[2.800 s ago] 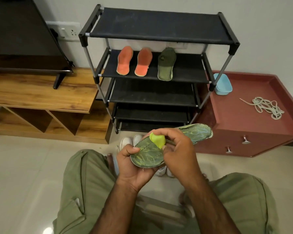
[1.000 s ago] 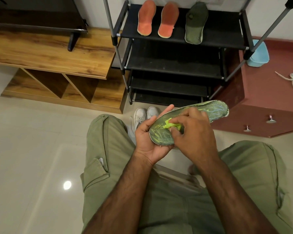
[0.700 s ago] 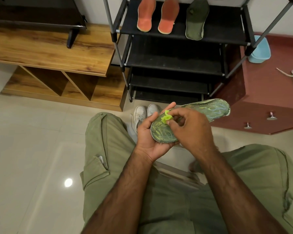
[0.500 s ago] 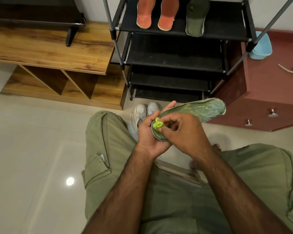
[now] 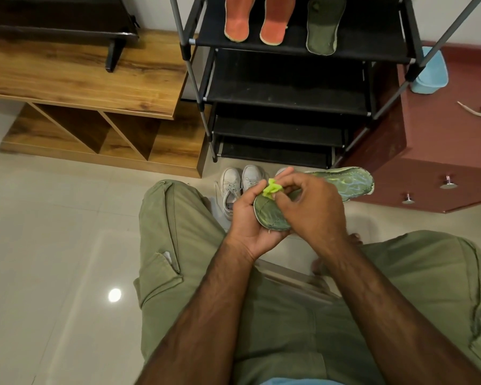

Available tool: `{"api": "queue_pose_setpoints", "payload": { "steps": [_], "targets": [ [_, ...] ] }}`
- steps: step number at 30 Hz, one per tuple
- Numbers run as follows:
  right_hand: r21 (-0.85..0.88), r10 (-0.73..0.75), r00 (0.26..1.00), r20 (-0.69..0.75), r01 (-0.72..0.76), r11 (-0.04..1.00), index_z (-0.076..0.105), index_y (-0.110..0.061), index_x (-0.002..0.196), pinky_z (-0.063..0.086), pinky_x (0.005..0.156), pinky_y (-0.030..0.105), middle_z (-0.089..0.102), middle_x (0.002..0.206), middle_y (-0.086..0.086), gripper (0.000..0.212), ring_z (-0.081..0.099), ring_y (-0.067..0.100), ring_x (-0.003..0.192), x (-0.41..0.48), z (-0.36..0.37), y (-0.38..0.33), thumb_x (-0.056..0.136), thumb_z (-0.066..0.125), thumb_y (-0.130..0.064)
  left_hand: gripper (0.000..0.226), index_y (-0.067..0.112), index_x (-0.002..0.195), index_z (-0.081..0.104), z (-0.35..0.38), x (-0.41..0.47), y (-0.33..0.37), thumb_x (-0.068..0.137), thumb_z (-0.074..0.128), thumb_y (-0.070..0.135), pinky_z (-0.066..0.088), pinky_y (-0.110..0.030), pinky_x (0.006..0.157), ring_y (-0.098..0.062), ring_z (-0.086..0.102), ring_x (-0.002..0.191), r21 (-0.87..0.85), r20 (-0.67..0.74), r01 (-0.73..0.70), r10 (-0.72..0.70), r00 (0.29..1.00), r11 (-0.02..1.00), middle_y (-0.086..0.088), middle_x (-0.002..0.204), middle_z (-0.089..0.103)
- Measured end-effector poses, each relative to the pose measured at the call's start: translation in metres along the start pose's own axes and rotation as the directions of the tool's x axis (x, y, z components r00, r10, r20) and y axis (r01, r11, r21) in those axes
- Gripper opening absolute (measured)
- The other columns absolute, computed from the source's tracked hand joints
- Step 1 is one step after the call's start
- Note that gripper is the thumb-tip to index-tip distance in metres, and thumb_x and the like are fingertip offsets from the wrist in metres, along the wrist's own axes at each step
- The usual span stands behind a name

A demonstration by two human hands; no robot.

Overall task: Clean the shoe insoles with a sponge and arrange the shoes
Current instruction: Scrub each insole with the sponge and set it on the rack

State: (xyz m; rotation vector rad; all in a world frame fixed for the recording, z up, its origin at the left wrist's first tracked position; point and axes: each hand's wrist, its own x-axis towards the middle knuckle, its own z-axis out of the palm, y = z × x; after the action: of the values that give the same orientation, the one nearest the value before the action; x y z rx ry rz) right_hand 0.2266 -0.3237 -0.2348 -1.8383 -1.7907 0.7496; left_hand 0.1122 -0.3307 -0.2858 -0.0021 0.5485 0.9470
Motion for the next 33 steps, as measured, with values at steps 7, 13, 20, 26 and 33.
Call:
{"api": "queue_pose_setpoints", "payload": {
  "steps": [7, 13, 20, 26, 33],
  "targets": [
    [0.047, -0.005, 0.998, 0.067, 0.002, 0.999, 0.079, -0.034, 0.097, 0.056, 0.07, 0.029, 0.072, 0.083, -0.019, 0.013, 0.064, -0.003, 0.071, 0.005, 0.0, 0.001, 0.084, 0.08, -0.032, 0.057, 0.015, 0.155, 0.043, -0.003, 0.0, -0.001, 0.105, 0.036, 0.041, 0.036, -0.051, 0.111, -0.033, 0.036, 0.147, -0.019, -0.006, 0.038, -0.038, 0.999, 0.999, -0.017, 0.16, 0.039],
    [0.123, -0.06, 0.976, 0.207, 0.035, 0.992, 0.079, -0.035, 0.093, 0.059, 0.077, 0.029, 0.074, 0.081, -0.019, 0.015, 0.068, -0.003, 0.076, -0.004, 0.004, -0.007, 0.083, 0.081, -0.024, 0.057, 0.015, 0.156, 0.042, -0.007, -0.001, -0.001, 0.105, 0.036, 0.041, 0.035, -0.047, 0.113, -0.032, 0.044, 0.141, 0.009, -0.014, 0.001, -0.001, 1.0, 1.0, -0.019, 0.162, 0.034],
    [0.087, 0.006, 0.998, 0.055, -0.01, 0.996, 0.079, -0.034, 0.098, 0.059, 0.077, 0.033, 0.072, 0.082, -0.019, 0.013, 0.067, -0.002, 0.078, -0.002, 0.007, -0.004, 0.086, 0.079, -0.029, 0.058, 0.017, 0.155, 0.044, -0.004, -0.001, -0.001, 0.103, 0.038, 0.042, 0.041, -0.051, 0.107, -0.033, 0.047, 0.137, -0.001, 0.006, 0.003, -0.003, 1.0, 1.0, -0.014, 0.163, 0.034],
    [0.054, 0.048, 0.999, 0.002, -0.048, 0.997, 0.077, -0.037, 0.097, 0.06, 0.074, 0.035, 0.072, 0.083, -0.02, 0.012, 0.067, 0.0, 0.078, 0.002, 0.003, 0.001, 0.086, 0.078, -0.033, 0.055, 0.017, 0.15, 0.05, -0.004, -0.001, 0.0, 0.102, 0.039, 0.042, 0.045, -0.053, 0.101, -0.033, 0.052, 0.131, 0.011, 0.0, 0.026, -0.026, 1.0, 1.0, -0.013, 0.156, 0.045],
    [0.085, -0.034, 0.987, 0.159, 0.021, 0.996, 0.079, -0.037, 0.097, 0.057, 0.074, 0.029, 0.073, 0.083, -0.02, 0.017, 0.067, -0.002, 0.077, -0.002, 0.004, 0.001, 0.084, 0.08, -0.027, 0.056, 0.018, 0.155, 0.044, -0.009, -0.001, -0.001, 0.105, 0.035, 0.042, 0.042, -0.052, 0.106, -0.034, 0.051, 0.134, 0.011, 0.005, 0.001, -0.001, 1.0, 1.0, -0.016, 0.159, 0.041]
  ]
}}
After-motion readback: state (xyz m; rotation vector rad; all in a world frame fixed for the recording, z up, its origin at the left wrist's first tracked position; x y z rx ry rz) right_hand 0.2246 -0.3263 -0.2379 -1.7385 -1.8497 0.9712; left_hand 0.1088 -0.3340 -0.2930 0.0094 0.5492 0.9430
